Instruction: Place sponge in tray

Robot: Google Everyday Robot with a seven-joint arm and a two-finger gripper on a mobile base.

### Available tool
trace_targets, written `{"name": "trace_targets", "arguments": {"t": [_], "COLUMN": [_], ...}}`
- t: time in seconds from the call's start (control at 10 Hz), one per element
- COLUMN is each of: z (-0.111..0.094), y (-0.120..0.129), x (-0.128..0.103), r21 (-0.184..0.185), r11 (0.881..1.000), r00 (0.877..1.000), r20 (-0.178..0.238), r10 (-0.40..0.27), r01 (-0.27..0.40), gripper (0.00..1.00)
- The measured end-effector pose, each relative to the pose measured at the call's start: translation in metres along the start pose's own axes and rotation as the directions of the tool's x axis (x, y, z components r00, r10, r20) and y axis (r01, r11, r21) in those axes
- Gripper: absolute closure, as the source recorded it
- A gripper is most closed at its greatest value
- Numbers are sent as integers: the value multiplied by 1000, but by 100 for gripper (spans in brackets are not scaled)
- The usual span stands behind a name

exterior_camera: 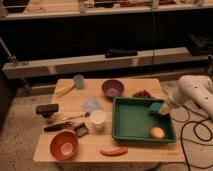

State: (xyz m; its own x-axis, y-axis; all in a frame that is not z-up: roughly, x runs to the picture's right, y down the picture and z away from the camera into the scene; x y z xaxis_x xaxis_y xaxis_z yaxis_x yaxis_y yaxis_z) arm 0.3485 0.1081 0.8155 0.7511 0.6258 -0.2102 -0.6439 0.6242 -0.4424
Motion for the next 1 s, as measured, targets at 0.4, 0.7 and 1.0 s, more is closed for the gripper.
{"name": "trace_targets", "arguments": {"t": [0.4,0.7,1.0], "z": [0,0,0], "y": [0,0,0], "x": [0,0,0], "r21": [0,0,0], "r11": [1000,1000,1000], "r00": [1000,1000,1000], "r20": [0,0,0], "r10": [0,0,0], "r01": [0,0,0], "gripper": [49,23,20]}}
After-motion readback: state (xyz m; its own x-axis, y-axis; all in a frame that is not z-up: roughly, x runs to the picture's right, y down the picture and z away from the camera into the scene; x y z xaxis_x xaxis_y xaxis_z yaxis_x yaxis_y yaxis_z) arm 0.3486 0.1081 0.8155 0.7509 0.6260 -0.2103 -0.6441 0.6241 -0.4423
